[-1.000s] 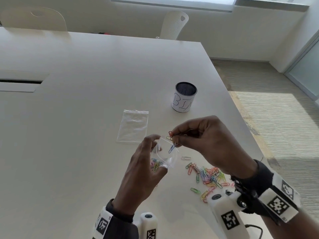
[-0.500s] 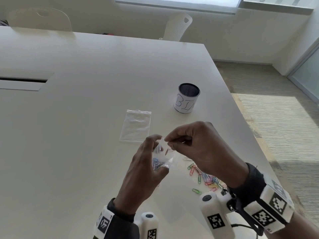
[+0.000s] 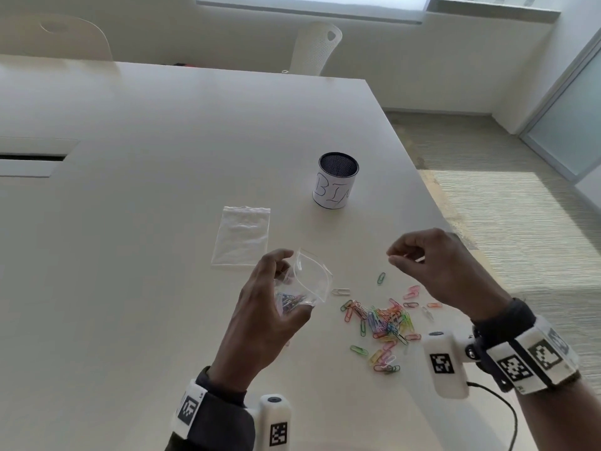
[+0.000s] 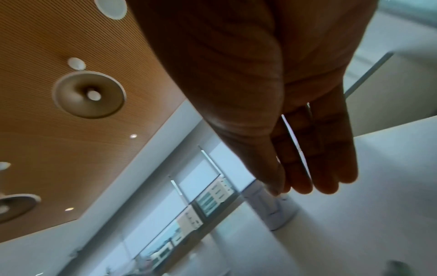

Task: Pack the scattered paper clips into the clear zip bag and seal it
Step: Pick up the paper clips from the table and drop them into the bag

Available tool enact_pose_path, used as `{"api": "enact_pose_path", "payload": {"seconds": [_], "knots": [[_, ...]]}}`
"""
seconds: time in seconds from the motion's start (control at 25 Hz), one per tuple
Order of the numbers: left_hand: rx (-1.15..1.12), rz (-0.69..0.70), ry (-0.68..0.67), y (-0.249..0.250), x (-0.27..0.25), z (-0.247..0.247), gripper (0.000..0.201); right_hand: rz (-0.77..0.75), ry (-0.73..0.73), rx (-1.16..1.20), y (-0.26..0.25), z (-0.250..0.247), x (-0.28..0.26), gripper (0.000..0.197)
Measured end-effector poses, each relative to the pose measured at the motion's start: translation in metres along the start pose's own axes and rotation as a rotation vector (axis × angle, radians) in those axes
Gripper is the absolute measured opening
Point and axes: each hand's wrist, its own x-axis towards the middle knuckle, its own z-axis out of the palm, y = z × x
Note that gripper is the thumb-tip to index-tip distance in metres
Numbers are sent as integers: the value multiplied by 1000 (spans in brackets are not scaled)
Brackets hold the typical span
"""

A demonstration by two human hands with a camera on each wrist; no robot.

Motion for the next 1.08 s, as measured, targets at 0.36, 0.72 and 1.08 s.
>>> {"api": "enact_pose_path", "payload": {"seconds": [0.36, 0.72, 1.08], "knots": [[16, 3, -4, 6, -1, 5, 73, 310, -138, -284, 67, 23, -21, 30], [44, 4, -18, 9, -2, 10, 72, 60, -306, -126, 17, 43, -38, 46], [51, -16, -23, 10, -4, 11, 72, 22, -253, -220, 17, 56, -47, 31]]}}
